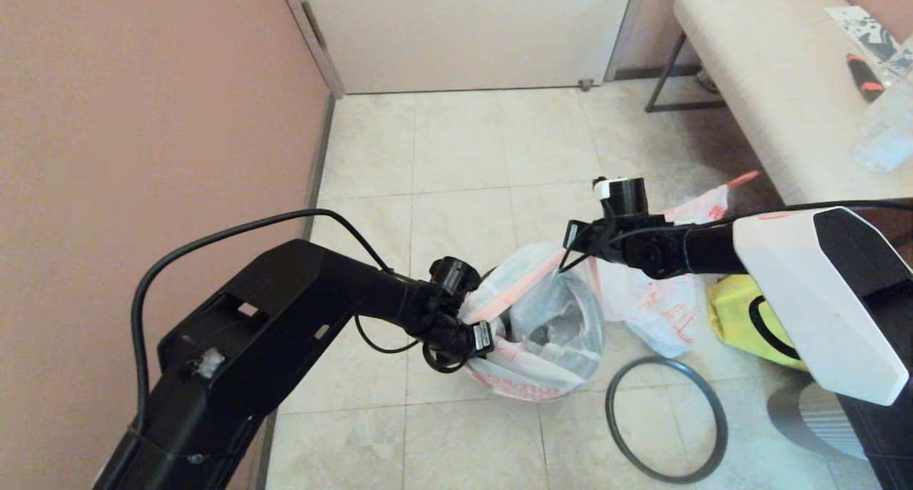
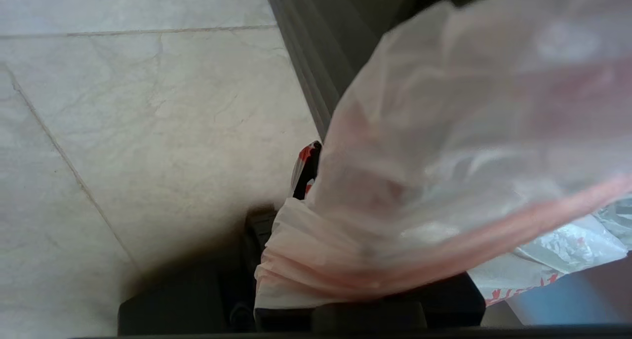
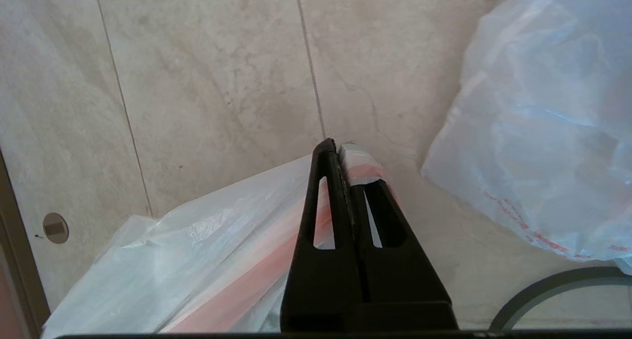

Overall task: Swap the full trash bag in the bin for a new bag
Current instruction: Put the new garbage bag on the trash can

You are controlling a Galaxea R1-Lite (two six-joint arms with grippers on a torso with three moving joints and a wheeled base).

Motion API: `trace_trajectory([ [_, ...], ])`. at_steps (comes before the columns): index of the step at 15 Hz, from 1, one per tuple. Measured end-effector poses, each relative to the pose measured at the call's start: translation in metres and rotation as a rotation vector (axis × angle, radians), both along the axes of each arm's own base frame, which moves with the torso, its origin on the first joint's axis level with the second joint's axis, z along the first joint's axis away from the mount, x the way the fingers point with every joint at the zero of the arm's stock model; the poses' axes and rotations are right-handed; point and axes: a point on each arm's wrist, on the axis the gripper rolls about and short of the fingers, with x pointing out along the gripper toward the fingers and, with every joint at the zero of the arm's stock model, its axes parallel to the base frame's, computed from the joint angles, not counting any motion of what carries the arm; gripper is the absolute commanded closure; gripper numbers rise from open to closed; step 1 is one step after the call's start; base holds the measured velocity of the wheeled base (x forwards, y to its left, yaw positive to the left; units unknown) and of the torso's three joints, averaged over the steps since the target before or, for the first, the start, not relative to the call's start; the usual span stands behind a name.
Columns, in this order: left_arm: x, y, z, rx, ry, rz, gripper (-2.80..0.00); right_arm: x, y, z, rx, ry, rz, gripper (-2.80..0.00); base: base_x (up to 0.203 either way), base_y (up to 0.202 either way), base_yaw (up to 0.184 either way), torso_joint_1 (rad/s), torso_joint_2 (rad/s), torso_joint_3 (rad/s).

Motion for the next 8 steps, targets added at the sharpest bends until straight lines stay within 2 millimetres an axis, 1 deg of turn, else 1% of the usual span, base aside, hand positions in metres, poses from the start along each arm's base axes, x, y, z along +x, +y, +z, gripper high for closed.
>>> trace_trajectory([
  [5,-0.002,0.000,0.000,-0.010,0.007,-0.023,0.00,0.005,0.004,-0.020,0.000,0.027,0.022,0.00,0.000,0.000,0.000,0.000,0.00,0.000],
  [8,-0.002,0.000,0.002,-0.015,0.006,-0.025,0.00,0.007,0.007,-0.026,0.005,0.027,0.037,0.00,0.000,0.000,0.000,0.000,0.00,0.000],
])
